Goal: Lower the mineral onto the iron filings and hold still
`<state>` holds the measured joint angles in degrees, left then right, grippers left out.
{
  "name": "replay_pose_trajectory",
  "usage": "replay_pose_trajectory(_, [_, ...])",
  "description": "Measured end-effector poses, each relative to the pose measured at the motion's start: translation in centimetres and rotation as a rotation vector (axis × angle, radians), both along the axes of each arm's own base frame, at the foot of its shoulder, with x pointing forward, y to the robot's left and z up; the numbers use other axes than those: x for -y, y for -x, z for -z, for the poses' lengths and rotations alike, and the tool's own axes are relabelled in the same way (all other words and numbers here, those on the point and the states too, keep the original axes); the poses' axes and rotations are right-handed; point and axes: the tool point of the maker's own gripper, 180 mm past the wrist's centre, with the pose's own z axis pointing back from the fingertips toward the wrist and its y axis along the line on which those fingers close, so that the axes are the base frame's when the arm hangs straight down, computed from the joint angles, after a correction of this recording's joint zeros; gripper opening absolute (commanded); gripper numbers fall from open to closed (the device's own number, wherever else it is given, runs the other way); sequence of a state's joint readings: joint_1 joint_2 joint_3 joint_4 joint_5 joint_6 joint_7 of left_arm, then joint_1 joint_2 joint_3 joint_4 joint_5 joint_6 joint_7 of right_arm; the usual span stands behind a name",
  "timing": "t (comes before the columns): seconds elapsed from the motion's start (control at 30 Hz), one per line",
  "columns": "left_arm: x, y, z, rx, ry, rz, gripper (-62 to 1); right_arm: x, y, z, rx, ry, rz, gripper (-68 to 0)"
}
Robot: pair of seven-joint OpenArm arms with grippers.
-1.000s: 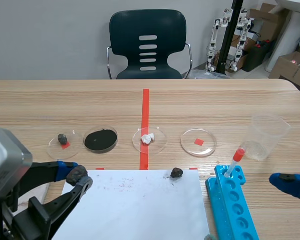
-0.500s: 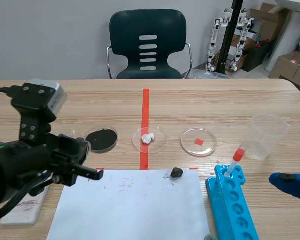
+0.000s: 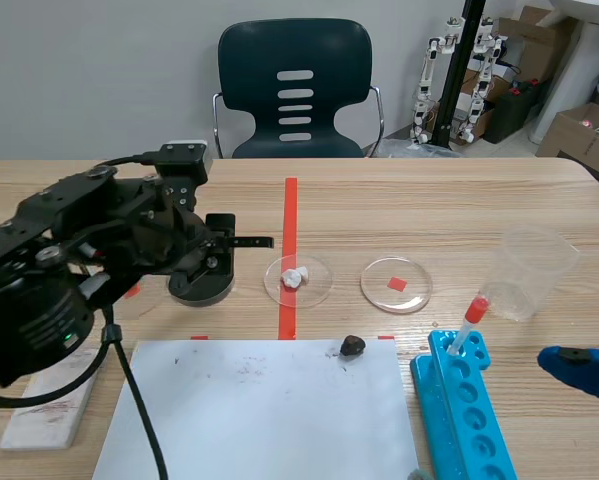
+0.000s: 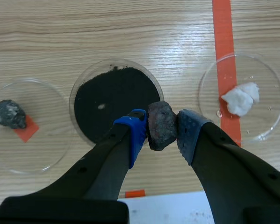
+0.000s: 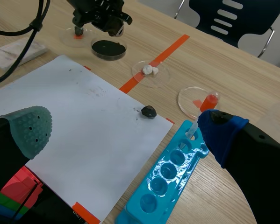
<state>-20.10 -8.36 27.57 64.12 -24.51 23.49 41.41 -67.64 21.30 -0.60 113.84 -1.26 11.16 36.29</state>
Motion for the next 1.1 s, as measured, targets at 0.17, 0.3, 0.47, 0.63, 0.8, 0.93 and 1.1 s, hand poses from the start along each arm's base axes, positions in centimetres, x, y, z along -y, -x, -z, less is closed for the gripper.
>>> replay_pose_trajectory(0.17, [0.2,-1.0,2.1,-0.078,-0.013,-0.03,-47.9,0.0,0.0,0.0,0.0,0.0,0.0,0.4])
replay_pose_trajectory(0.3, [-0.5,-1.4,3.1,-0.107,-0.031,-0.092,-47.9,0.0,0.0,0.0,0.0,0.0,0.0,0.4])
replay_pose_trajectory(0.47, [-1.7,-2.0,3.6,-0.118,-0.057,-0.137,-47.9,0.0,0.0,0.0,0.0,0.0,0.0,0.4])
replay_pose_trajectory(0.63, [-2.7,-2.1,4.0,-0.125,-0.08,-0.17,-47.9,0.0,0.0,0.0,0.0,0.0,0.0,0.4])
replay_pose_trajectory(0.8, [-3.3,-2.3,4.3,-0.136,-0.095,-0.181,-47.9,0.0,0.0,0.0,0.0,0.0,0.0,0.4])
replay_pose_trajectory(0.93, [-3.3,-2.5,4.3,-0.138,-0.097,-0.183,-47.9,0.0,0.0,0.0,0.0,0.0,0.0,0.4])
replay_pose_trajectory(1.1, [-2.7,-2.2,5.1,-0.156,-0.095,-0.178,-47.9,0.0,0.0,0.0,0.001,0.0,0.0,0.4])
